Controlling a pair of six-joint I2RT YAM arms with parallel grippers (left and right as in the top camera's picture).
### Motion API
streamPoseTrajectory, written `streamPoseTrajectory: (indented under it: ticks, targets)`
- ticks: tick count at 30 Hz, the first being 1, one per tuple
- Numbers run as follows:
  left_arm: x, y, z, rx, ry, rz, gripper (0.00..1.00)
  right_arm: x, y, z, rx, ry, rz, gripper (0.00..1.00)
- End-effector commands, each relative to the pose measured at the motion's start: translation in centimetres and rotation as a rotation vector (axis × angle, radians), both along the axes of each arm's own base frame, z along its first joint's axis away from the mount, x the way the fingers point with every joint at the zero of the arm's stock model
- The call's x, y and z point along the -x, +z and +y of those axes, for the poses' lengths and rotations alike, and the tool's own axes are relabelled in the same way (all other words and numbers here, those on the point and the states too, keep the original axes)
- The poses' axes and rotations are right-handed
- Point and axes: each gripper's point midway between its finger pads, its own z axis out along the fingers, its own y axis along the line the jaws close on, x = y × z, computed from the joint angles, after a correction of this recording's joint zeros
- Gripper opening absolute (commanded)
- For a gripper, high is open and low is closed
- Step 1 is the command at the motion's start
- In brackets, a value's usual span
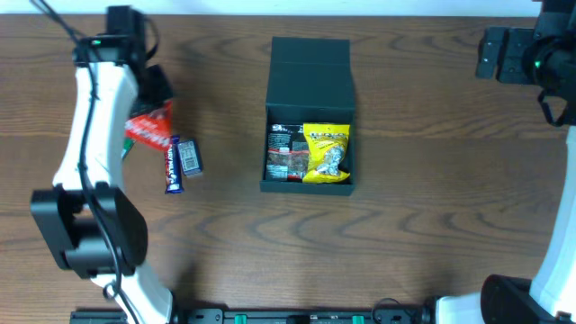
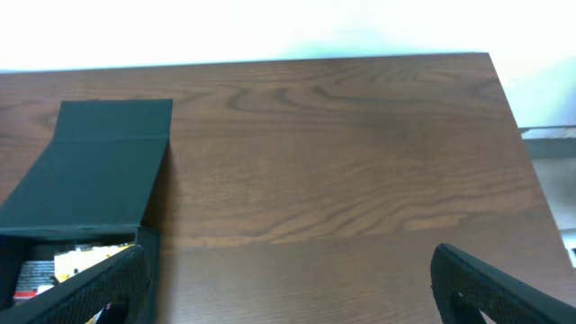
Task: Pack container
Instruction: 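Carry the red Hacks bag into the green box and release it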
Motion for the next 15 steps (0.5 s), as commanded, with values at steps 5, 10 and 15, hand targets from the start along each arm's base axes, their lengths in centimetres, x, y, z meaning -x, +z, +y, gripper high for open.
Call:
streamPoseTrajectory:
  ticks: [5,10,15]
  targets:
    - [0.6,0.9,-14.7,0.182,-0.120,-0.039,0.06,0.7,0.4,-2.2,-0.050,-0.113,-0.022,0.99]
    - [1.5,-0.2,-21.9,0.165,-0.180,-0.072,0.06,1.3,0.3,-4.3,-0.051,-0.170,-0.016,0.99]
    - [3.8,-3.3,-25.4,0.215,-0.068,0.031,0.06,1.8,0.1,-5.3,-0.053,-0.198,-0.004,0.99]
